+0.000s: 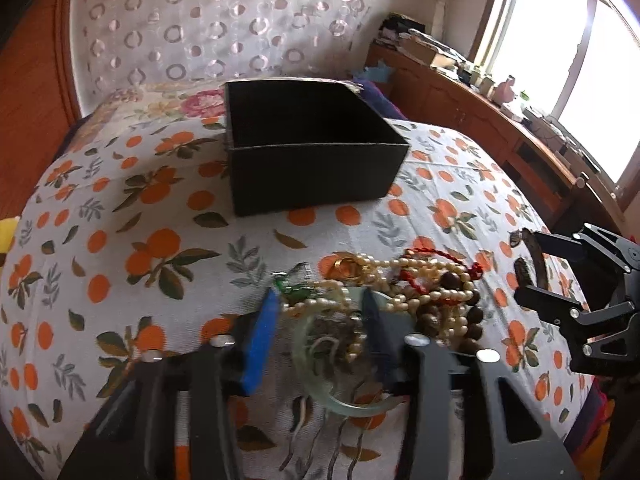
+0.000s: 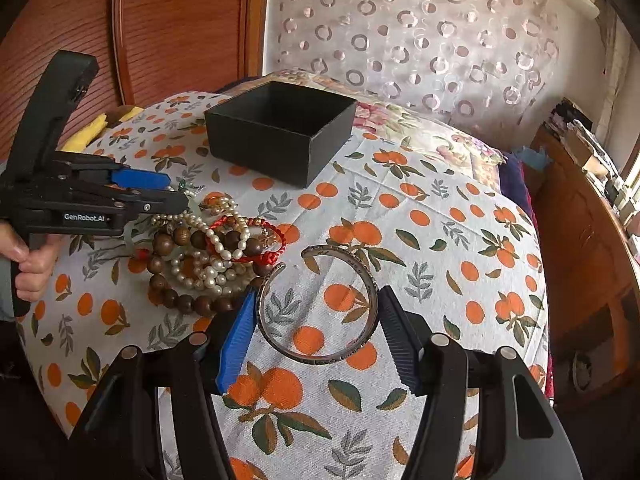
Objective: Organize jewelry
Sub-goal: 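Lift the silver bangle with the right gripper while the left gripper grasps and lifts a pearl necklace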
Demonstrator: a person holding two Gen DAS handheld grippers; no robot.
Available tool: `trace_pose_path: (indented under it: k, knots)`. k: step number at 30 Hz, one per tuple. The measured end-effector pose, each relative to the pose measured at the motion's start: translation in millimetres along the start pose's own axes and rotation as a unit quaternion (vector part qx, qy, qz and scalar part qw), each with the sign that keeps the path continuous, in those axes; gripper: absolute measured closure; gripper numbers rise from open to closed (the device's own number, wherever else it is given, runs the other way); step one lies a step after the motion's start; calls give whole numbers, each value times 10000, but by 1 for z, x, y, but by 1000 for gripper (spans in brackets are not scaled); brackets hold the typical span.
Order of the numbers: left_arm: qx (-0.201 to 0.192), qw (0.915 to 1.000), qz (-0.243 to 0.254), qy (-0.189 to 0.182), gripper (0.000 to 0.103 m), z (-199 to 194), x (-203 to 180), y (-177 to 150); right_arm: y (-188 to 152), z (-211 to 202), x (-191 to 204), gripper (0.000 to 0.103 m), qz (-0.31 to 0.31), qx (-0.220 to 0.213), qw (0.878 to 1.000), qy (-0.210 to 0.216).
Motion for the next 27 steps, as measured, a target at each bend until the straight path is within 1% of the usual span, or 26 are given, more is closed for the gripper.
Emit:
trace_pose_path:
  k: [1,2,4,6,9,12,19,27]
  knots:
    - [-31,10000,9,34,79,-1,-1,1,0,0,0,40,4,0,10000,0]
    - [-89,9998,55,160,85,-3,-2,1,-1,0,0,40,2,-4,10000,-3]
    - [-152,9997,101,150,88,-6,-3,2,-1,0,0,40,-1,-5,10000,2]
    - [-199,9997,109,94,96,-9,-3,4,-1,0,0,40,-9,-9,10000,-4]
    - [-241,9996,103,40,96,-13,-3,7,-2,-1,1,40,-15,-22,10000,-7]
    - [-312,9993,190,82,96,-21,-5,11,-2,-2,2,40,-23,-37,10000,-16]
    - [-715,9971,274,-18,96,-58,-15,36,4,-7,2,40,25,-120,9999,-14]
    - [-1004,9939,447,-76,96,-90,-30,58,12,-16,5,40,10,-234,9997,-9]
Point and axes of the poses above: each gripper's, at about its wrist camera, not at the fingertips, and z roughly the way its jaws point, x to its left, y to its top, the point moved 6 cm from there along z, roughly the way its jaws point, and after that the axes turned 2 degrees about x, right-handed, at the moved point
